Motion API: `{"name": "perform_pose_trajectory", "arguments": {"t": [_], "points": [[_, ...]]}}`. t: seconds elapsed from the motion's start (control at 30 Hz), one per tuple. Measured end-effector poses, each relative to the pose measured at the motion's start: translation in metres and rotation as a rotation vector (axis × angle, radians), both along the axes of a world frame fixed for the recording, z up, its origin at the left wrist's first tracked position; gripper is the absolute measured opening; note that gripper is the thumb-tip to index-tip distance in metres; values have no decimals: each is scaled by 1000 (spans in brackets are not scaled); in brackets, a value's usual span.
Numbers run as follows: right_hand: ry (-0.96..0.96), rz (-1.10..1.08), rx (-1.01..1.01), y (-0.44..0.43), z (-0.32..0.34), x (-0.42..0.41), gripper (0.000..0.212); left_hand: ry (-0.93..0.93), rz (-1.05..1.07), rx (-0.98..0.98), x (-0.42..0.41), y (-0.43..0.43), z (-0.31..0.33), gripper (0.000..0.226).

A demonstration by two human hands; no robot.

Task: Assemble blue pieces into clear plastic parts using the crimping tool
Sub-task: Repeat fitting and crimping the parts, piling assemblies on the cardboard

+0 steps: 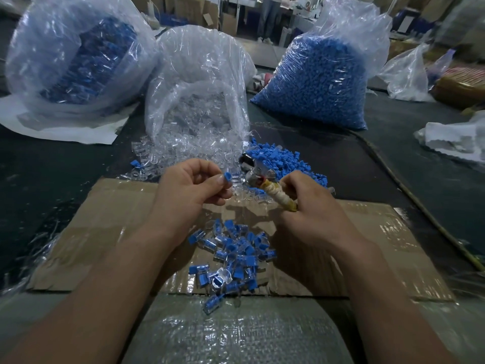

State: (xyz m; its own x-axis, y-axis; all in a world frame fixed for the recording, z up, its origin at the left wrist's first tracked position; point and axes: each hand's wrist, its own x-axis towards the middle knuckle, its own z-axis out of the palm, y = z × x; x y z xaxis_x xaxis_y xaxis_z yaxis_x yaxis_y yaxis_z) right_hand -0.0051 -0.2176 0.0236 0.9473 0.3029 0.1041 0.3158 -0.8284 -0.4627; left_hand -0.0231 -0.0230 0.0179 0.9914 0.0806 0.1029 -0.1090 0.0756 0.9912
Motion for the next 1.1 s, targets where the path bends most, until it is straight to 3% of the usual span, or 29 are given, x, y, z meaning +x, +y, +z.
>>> {"name": "perform_pose_trajectory", "arguments": {"t": [0.4,0.9,1.1], "points": [[17,83,-60,6,0,-1,26,-42,35,66,-1,-3,2,19],[26,112,-125,4,3,0,29,-94,62,330,2,0,-5,22],[30,94,-74,7,7,-4,25,-114,48,326,0,1,-2,23]]}}
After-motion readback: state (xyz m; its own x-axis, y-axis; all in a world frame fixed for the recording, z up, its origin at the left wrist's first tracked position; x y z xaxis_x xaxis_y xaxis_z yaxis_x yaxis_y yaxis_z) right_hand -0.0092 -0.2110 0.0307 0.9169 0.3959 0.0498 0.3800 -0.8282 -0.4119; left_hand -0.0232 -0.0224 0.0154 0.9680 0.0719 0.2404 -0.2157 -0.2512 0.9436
